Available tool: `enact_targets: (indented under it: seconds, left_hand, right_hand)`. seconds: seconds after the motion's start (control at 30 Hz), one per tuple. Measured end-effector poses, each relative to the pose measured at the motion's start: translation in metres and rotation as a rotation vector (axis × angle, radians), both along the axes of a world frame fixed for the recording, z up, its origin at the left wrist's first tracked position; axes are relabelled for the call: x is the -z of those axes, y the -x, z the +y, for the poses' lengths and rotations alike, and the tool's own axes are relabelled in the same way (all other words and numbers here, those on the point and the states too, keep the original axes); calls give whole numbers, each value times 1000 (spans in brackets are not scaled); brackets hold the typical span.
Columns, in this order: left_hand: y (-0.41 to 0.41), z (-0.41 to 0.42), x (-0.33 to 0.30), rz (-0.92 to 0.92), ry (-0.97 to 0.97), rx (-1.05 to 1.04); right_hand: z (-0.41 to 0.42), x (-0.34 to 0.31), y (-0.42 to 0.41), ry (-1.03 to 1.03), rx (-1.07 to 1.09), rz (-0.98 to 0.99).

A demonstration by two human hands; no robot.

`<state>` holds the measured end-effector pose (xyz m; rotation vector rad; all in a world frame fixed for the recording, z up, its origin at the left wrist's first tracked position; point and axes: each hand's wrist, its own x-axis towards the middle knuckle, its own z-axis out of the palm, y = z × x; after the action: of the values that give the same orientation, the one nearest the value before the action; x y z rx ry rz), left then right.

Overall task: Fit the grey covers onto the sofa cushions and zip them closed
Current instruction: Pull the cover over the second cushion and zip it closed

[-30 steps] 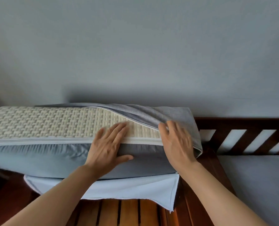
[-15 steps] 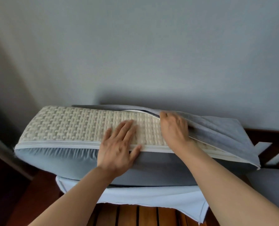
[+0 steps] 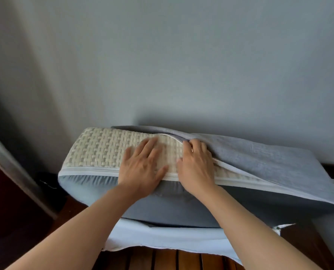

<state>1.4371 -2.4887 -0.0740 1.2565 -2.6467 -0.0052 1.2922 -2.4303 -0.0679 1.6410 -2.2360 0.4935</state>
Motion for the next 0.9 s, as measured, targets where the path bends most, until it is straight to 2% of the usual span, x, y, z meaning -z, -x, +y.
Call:
enact_targets:
  seconds: [0.13,0.2,0.3,0.43,0.6,0.77,0.83,0.9]
  left_hand:
    - [-11,-28,-6,-22,-10,-37]
    - [-2,-43,-12,-41,-32,-59]
    - [23,-62,-23,-44,-88,-74]
    - [40,-72,-29,9,-125,-42]
    - [43,-94,-29,102,-259,-6]
    - [23,-97,-23,229,-114,129]
    - [0,-93,-21,322,21,283]
    - [-23,-83,-22,346,73,441]
  right_hand:
    - [-26,6,-32,44,116,-130]
    - [-25,10,-38,111,168,-105]
    - [-20,17,-41,99,179,-47]
    - [-20,23,-41,73,180,-17]
    - [-18,22,-42,67,164,-36]
    - [-19,18,-39,138,120,-74]
    - [-18,18,-38,185,85,-82]
    - [-13,19,-39,228,44,-69]
